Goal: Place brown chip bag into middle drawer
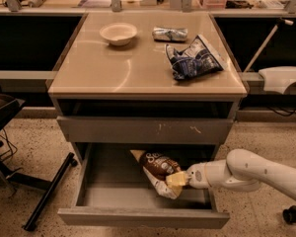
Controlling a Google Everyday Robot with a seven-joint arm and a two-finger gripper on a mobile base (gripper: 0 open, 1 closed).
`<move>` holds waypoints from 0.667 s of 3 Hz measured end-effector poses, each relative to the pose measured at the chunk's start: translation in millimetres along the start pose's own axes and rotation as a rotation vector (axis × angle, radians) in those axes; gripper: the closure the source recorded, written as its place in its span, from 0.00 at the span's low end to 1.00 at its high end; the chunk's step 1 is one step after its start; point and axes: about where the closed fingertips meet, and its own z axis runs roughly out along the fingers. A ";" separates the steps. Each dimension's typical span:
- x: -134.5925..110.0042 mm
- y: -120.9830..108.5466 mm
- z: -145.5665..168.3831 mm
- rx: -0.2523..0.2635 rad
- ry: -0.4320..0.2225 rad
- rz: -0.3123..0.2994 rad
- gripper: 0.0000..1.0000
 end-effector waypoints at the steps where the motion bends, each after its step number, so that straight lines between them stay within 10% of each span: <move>1: -1.1 -12.3 7.1 -0.010 -0.012 0.010 1.00; 2: 2.0 -21.9 9.1 0.023 -0.002 0.001 1.00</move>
Offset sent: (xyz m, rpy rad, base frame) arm 0.0124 -0.0152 -0.0308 -0.0660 -0.0141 -0.0251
